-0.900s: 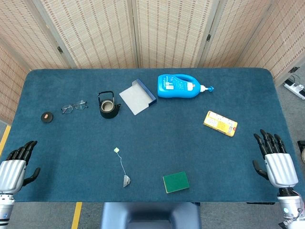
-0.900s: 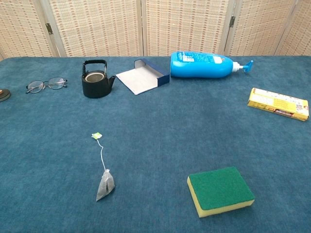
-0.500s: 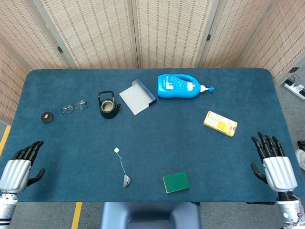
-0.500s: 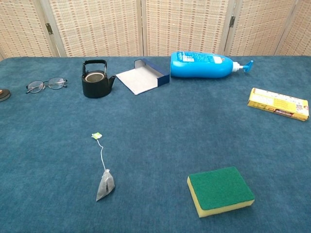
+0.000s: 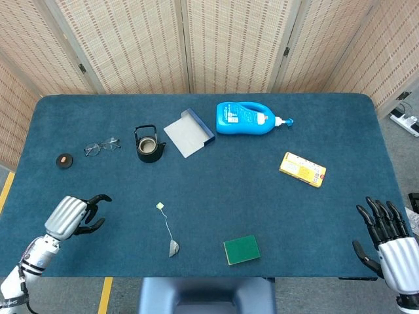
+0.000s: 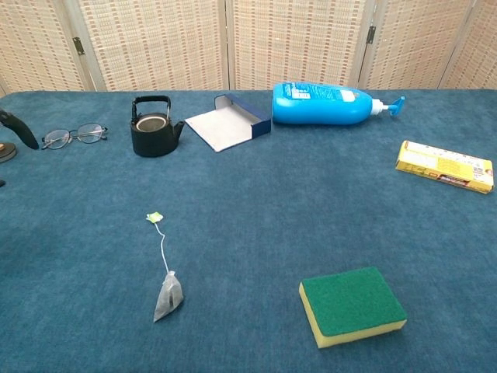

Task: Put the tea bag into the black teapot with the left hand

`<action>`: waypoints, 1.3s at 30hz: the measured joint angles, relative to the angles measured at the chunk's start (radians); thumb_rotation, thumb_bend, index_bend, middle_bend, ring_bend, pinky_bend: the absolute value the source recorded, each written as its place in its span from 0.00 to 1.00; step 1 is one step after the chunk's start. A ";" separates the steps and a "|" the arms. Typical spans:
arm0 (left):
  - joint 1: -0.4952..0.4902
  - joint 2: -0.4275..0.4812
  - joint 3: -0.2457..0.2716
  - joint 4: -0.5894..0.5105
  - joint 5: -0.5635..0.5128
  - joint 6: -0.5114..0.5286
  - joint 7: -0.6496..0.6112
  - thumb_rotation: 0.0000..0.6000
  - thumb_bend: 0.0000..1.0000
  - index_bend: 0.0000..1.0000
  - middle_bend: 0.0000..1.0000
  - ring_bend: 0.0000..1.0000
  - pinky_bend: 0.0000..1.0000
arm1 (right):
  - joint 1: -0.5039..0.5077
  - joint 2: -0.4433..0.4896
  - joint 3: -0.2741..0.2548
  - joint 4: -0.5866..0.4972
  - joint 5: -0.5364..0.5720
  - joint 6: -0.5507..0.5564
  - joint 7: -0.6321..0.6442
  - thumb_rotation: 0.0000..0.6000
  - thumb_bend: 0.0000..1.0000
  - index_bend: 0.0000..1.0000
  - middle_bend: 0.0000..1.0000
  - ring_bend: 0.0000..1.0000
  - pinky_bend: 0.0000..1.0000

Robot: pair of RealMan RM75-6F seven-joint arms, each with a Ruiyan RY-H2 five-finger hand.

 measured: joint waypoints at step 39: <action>-0.298 -0.634 0.088 0.826 0.039 -0.072 -0.142 1.00 0.38 0.50 1.00 1.00 1.00 | -0.036 0.003 -0.031 0.057 -0.095 0.052 0.050 1.00 0.40 0.00 0.00 0.00 0.00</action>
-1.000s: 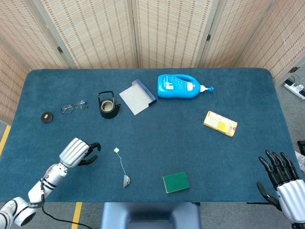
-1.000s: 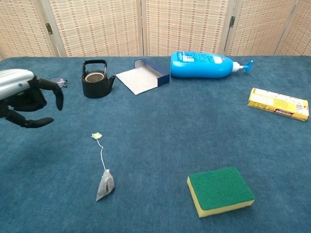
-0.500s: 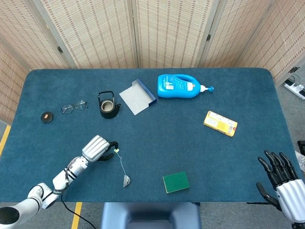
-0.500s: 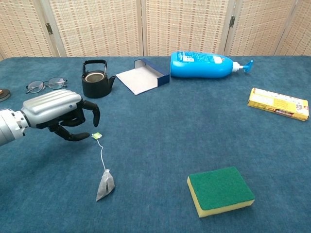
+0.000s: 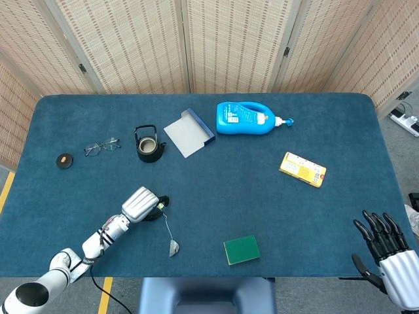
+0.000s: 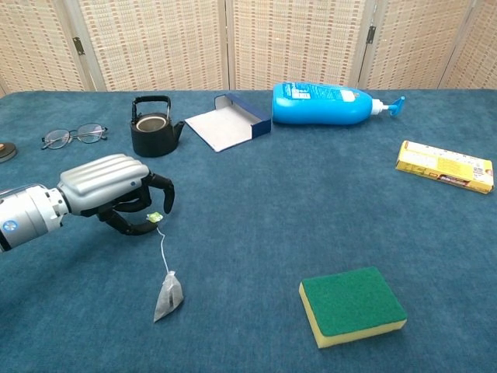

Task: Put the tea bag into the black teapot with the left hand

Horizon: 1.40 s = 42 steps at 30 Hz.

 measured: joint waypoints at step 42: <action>-0.017 -0.086 0.064 0.177 -0.048 -0.007 -0.117 1.00 0.39 0.54 1.00 1.00 1.00 | -0.016 -0.010 0.001 0.001 -0.003 0.002 -0.017 1.00 0.40 0.00 0.00 0.00 0.00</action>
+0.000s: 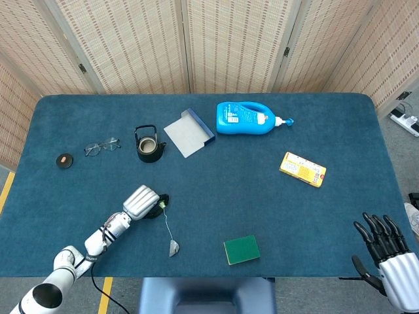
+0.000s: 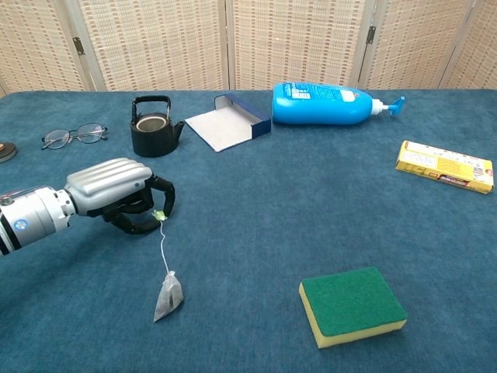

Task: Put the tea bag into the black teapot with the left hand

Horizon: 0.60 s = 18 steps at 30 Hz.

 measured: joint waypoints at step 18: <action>0.004 0.006 0.006 0.010 -0.014 0.011 -0.020 1.00 0.43 0.62 1.00 1.00 1.00 | -0.002 -0.006 -0.001 0.003 -0.007 -0.004 -0.013 1.00 0.40 0.00 0.00 0.00 0.00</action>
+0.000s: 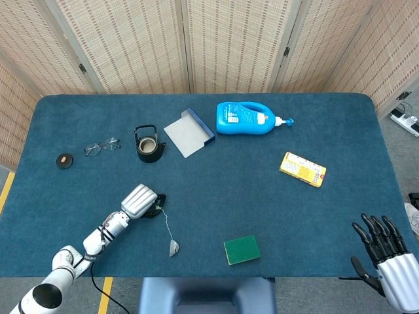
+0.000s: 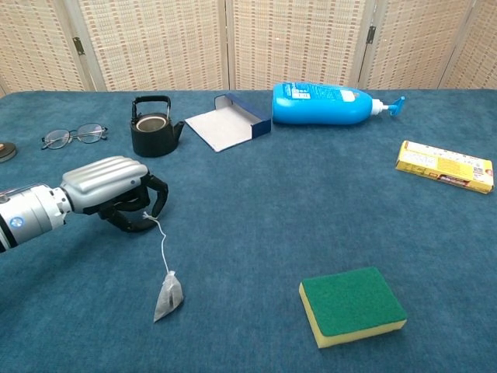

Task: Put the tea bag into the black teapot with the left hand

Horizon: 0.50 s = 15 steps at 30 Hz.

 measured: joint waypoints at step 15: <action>-0.004 0.105 -0.022 -0.117 -0.010 0.096 0.050 1.00 0.44 0.63 1.00 1.00 1.00 | 0.000 0.001 0.002 -0.002 0.000 -0.001 0.001 1.00 0.40 0.00 0.00 0.00 0.00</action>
